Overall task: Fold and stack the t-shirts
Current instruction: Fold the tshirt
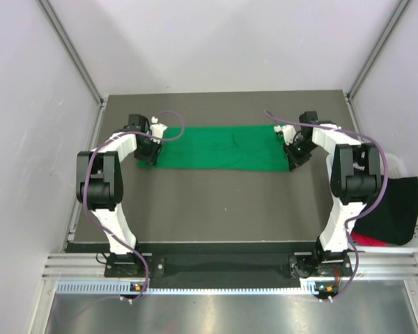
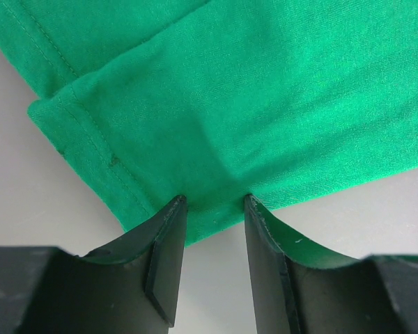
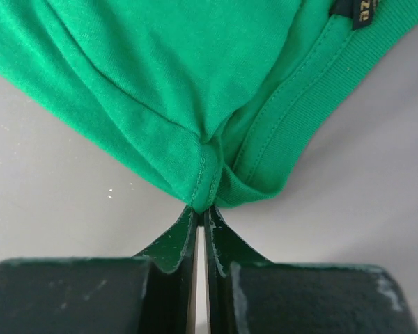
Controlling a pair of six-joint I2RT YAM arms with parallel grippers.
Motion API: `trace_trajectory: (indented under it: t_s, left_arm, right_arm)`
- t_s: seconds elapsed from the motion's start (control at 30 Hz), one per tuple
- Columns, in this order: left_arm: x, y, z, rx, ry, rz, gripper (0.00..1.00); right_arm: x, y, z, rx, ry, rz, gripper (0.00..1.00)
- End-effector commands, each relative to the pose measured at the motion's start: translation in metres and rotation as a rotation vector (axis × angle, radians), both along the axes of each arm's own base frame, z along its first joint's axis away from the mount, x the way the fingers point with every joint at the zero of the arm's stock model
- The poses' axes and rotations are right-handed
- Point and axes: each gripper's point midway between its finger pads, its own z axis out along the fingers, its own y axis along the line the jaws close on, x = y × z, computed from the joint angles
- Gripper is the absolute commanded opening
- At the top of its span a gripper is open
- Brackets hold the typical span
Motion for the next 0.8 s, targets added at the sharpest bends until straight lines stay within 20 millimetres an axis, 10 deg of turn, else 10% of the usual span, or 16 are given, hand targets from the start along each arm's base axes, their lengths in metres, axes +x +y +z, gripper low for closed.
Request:
trace_trajectory:
  t_s: [0.0,0.17,0.27,0.53,0.77]
  left_arm:
    - [0.007,0.0,-0.002,-0.007,-0.008,-0.011,0.44]
    - [0.005,0.009,0.007,-0.019,-0.012,0.011,0.43]
    - [0.002,0.005,0.029,-0.042,-0.043,0.006,0.43]
    - [-0.015,-0.008,0.085,-0.103,-0.13,-0.039,0.47]
    - [-0.02,0.006,0.062,0.006,-0.087,-0.145,0.57]
  right_arm:
    - [0.019,-0.016,0.0,-0.054,-0.042,-0.018,0.0]
    - [0.022,-0.025,0.001,-0.081,-0.034,-0.036,0.09]
    - [0.026,-0.021,0.018,-0.054,-0.061,-0.045,0.3]
    - [0.056,-0.002,0.071,0.067,-0.153,-0.09,0.42]
    - [0.072,0.013,0.055,0.149,-0.088,-0.117,0.42]
